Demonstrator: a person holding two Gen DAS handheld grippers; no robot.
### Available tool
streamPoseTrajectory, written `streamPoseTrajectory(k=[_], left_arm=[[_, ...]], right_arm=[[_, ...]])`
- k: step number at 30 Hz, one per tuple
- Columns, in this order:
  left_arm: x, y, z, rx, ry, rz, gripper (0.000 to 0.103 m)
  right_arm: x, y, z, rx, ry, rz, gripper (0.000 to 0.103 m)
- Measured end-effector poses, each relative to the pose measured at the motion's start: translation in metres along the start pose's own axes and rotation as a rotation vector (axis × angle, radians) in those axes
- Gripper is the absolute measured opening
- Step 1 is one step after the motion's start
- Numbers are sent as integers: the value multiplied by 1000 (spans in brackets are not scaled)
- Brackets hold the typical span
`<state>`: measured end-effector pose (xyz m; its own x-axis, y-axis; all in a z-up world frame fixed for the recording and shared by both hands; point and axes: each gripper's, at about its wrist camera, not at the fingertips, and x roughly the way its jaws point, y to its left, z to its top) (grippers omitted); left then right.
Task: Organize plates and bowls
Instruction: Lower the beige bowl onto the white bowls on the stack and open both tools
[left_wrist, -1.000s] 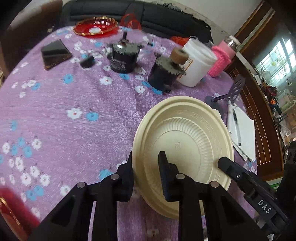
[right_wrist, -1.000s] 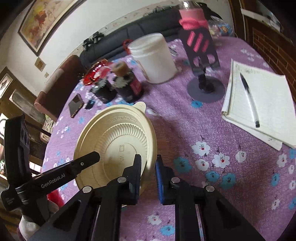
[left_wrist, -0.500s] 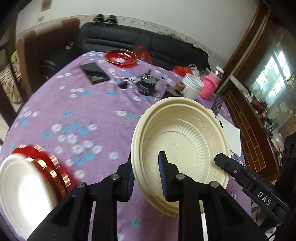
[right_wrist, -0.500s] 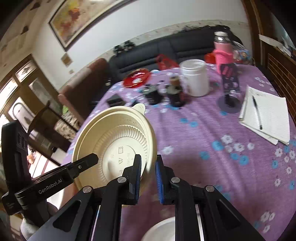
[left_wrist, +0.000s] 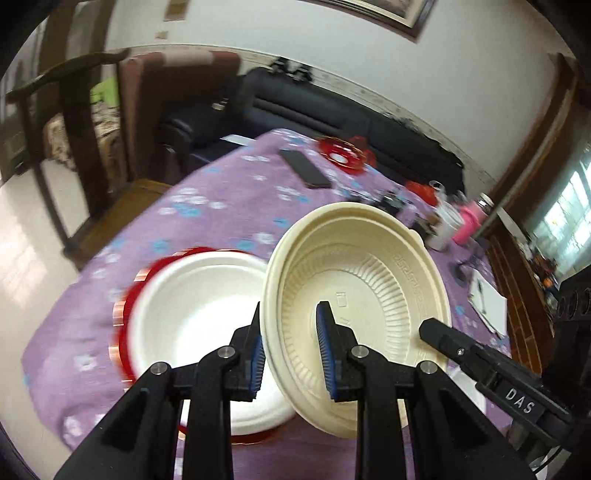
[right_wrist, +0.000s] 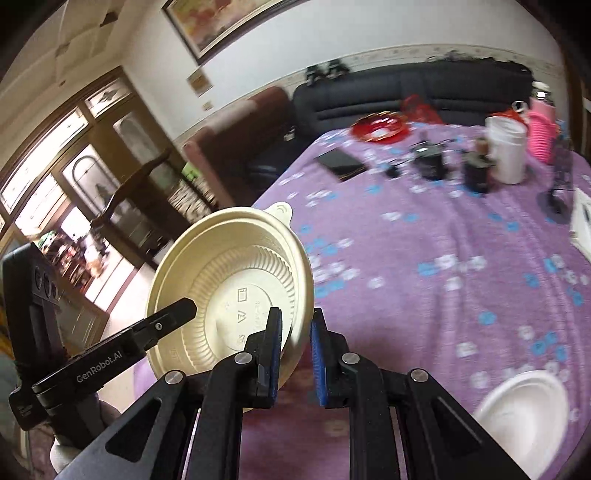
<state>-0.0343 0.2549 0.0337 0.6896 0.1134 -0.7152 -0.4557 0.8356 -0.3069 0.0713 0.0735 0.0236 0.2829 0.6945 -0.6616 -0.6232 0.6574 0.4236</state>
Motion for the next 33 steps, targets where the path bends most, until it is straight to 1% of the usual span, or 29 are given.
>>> streamPoseTrajectory(k=[4, 8, 15, 17, 19, 20, 21, 22, 23, 24, 27, 30, 33], left_arm=[[-9, 32, -1, -32, -25, 49, 23], [-3, 58, -2, -74, -7, 72, 23], [13, 79, -8, -109, 38, 89, 24], [13, 80, -9, -108, 31, 92, 24], [12, 80, -9, -105, 29, 94, 27], [11, 80, -9, -103, 25, 94, 30], [10, 80, -8, -103, 21, 95, 37], [8, 79, -8, -98, 12, 100, 42], [5, 78, -7, -91, -1, 109, 51], [3, 78, -7, -88, -10, 113, 58], [-4, 77, -5, -82, -55, 140, 60], [-13, 80, -2, -105, -85, 118, 61], [-20, 82, -1, -114, -108, 107, 61]], right_arm=[[35, 23, -7, -8, 53, 36, 17], [58, 37, -11, -21, 86, 30, 17], [76, 44, -13, -46, 101, 2, 17], [78, 45, -12, -50, 98, 0, 17], [78, 47, -11, -55, 97, -4, 17], [79, 48, -12, -56, 104, -2, 17], [81, 49, -12, -54, 110, 1, 17], [83, 48, -13, -51, 118, 4, 17], [85, 49, -13, -52, 120, 4, 17], [85, 50, -14, -55, 115, -1, 17], [85, 53, -14, -63, 113, -5, 17], [85, 54, -13, -75, 111, -13, 17], [85, 52, -14, -58, 101, -19, 18]])
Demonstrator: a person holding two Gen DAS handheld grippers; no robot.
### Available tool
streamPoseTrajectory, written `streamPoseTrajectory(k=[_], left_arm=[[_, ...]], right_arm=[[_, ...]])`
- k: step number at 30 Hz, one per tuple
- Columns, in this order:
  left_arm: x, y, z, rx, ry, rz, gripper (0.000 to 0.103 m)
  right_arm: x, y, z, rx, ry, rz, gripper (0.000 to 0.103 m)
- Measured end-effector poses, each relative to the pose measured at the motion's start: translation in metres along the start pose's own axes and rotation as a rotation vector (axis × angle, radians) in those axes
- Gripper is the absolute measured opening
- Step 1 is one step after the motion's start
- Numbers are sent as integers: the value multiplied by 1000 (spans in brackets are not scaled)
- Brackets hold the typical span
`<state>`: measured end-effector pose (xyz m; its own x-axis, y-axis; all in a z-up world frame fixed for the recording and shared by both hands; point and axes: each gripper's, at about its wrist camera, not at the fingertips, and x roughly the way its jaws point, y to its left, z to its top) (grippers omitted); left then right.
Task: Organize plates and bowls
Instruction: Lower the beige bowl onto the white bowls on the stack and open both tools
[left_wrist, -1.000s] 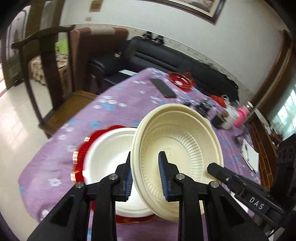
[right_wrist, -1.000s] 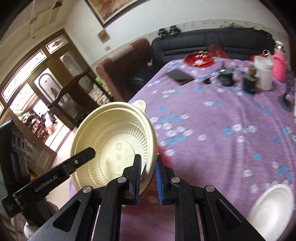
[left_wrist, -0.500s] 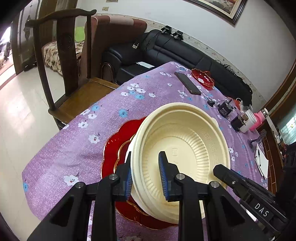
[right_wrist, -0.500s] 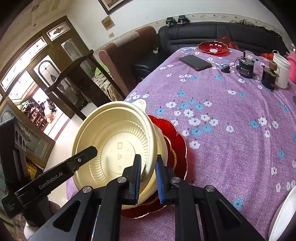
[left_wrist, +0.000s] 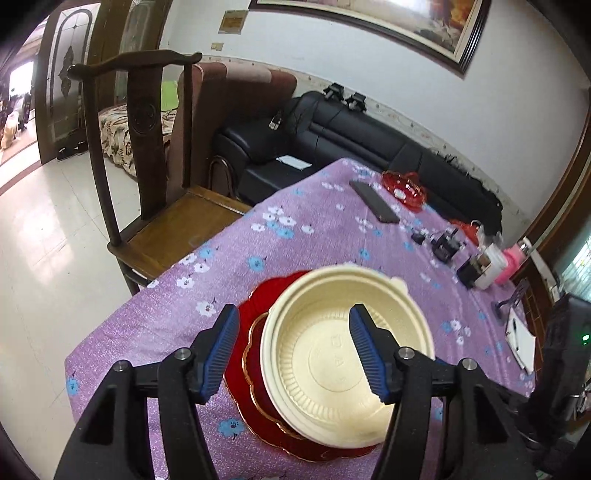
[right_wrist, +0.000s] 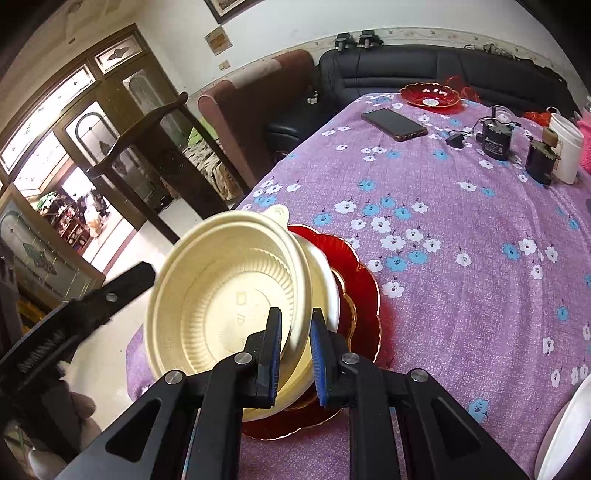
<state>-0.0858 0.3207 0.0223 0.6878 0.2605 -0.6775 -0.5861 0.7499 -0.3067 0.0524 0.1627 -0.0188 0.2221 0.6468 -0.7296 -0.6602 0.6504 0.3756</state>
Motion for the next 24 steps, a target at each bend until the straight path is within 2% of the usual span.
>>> streamPoseTrajectory(k=[5, 8, 10, 13, 17, 20, 24], left_arm=[[-11, -1, 2, -2, -43, 2, 65], [-18, -3, 2, 6, -76, 18, 70], [-21, -5, 2, 11, -87, 21, 72], [-24, -10, 2, 36, -109, 43, 72], [-32, -20, -3, 98, -169, 109, 73], [-40, -32, -7, 161, -225, 163, 83], [-44, -47, -14, 241, -264, 203, 85]], right_arm=[[-6, 3, 0, -11, -37, -11, 36], [-14, 9, 0, -44, -78, -39, 58], [-20, 14, 0, -75, -109, -69, 66], [-28, 20, -1, -116, -154, -115, 66], [-42, 22, -5, -119, -196, -117, 66], [-51, 21, -9, -108, -219, -117, 68], [-58, 13, -16, -78, -228, -103, 69]])
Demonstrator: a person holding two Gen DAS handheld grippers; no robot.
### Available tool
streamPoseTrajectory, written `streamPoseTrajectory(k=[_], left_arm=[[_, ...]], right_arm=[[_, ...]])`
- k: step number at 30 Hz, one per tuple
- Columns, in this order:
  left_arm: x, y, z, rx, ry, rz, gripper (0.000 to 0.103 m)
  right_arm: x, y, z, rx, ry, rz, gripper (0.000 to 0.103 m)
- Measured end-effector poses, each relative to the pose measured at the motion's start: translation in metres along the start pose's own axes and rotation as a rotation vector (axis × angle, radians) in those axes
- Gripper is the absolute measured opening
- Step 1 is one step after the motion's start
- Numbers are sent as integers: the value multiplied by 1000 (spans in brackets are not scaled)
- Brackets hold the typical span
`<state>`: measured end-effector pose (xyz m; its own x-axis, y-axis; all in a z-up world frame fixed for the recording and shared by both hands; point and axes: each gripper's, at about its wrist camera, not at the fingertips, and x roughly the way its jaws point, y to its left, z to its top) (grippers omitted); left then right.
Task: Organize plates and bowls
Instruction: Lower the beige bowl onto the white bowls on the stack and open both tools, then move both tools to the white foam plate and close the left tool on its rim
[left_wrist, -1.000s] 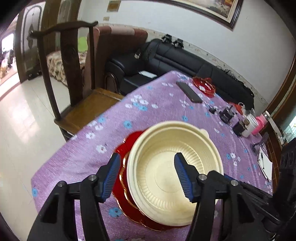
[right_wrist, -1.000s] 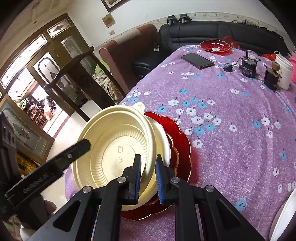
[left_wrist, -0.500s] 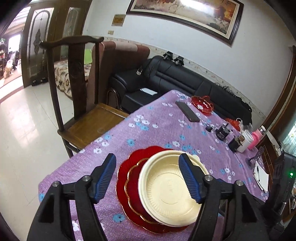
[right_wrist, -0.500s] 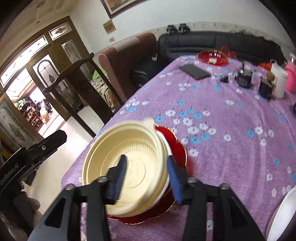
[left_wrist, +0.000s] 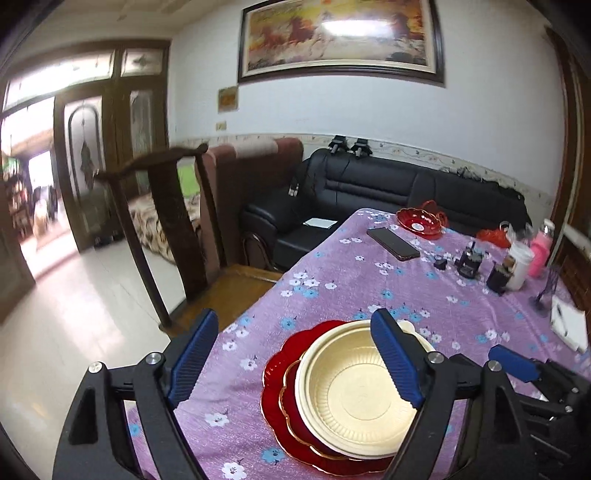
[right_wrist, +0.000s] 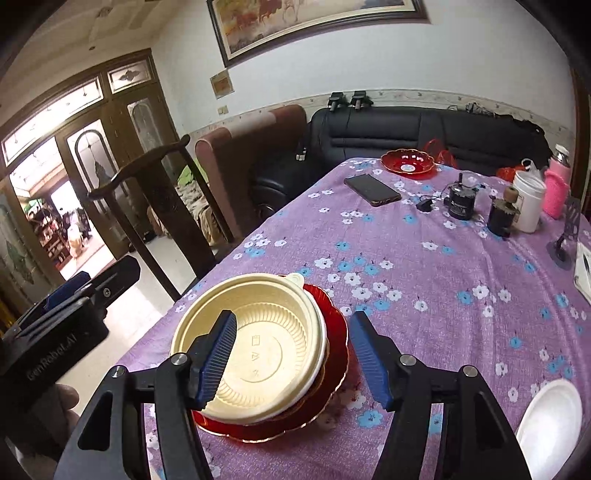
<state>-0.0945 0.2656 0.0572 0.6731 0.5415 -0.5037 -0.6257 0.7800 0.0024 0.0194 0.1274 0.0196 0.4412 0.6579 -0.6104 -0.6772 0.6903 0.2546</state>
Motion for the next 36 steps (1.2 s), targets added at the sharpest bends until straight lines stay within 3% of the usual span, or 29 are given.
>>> streamPoseTrajectory(k=[13, 25, 29, 36], left_arm=[[-8, -39, -10, 118, 21, -27, 86], [-15, -83, -21, 209, 40, -83, 86], [-20, -100, -23, 239, 59, -136, 86], [-9, -160, -40, 299, 195, -337, 87]], right_arm=[[-49, -60, -31, 198, -73, -7, 70], [-117, -144, -59, 359, -194, -142, 73], [-145, -184, -76, 437, -223, -218, 73], [-182, -257, -124, 620, -183, -351, 73]])
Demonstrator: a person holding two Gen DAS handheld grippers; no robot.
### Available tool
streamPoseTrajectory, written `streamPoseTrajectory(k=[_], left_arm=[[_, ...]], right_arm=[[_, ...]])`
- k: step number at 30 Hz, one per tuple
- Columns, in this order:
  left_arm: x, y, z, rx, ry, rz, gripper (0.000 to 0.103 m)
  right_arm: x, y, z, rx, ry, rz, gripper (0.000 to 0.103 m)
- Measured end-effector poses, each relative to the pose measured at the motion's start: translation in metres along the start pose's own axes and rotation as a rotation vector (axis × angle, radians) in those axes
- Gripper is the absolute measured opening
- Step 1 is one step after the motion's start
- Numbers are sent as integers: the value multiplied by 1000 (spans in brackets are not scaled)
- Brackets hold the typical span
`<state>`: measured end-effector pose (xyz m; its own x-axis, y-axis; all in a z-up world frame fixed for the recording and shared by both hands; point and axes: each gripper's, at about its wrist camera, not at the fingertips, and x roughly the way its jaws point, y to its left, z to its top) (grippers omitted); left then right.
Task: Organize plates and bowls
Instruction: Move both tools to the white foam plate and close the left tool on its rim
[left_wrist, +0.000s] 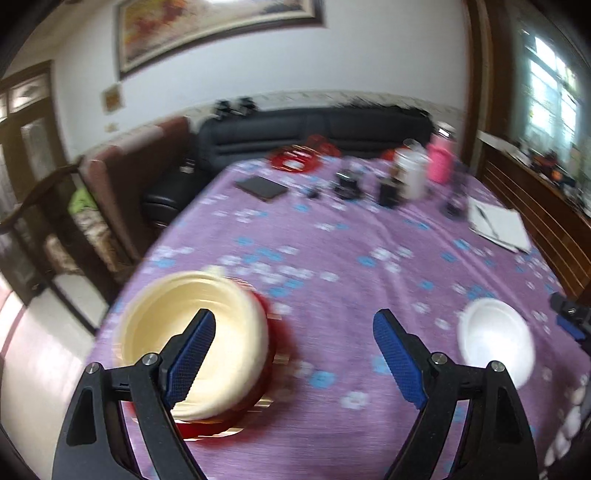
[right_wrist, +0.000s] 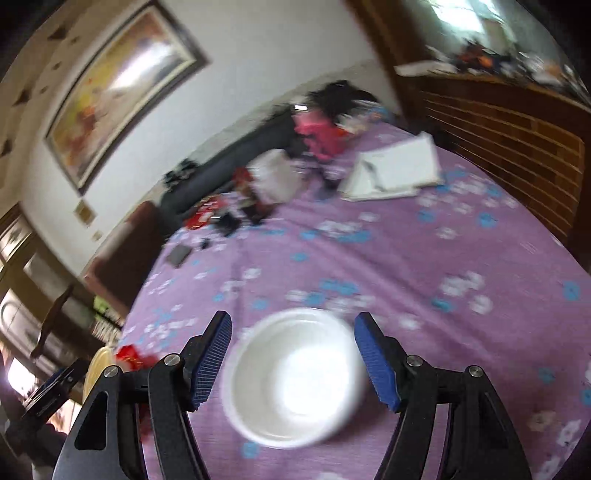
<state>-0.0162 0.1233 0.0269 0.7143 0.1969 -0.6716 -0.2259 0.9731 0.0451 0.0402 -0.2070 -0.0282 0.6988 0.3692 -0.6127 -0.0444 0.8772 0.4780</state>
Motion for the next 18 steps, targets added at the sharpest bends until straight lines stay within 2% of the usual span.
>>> streamPoseTrajectory(k=[3, 7, 9, 14, 16, 18], left_arm=[[21, -33, 0, 33, 68, -110, 87], [57, -78, -4, 77, 159, -199, 87], [72, -94, -6, 92, 188, -231, 86], [99, -115, -11, 109, 248, -255, 85], [107, -119, -14, 107, 274, -262, 74], [116, -125, -16, 110, 303, -280, 54]], right_arm=[[7, -13, -7, -12, 45, -29, 73], [20, -16, -17, -37, 98, -49, 73], [26, -17, -18, -39, 114, -45, 73], [37, -19, -23, -42, 150, -32, 65], [41, -19, -25, -41, 162, -22, 64], [44, -18, -27, -47, 170, -19, 61]])
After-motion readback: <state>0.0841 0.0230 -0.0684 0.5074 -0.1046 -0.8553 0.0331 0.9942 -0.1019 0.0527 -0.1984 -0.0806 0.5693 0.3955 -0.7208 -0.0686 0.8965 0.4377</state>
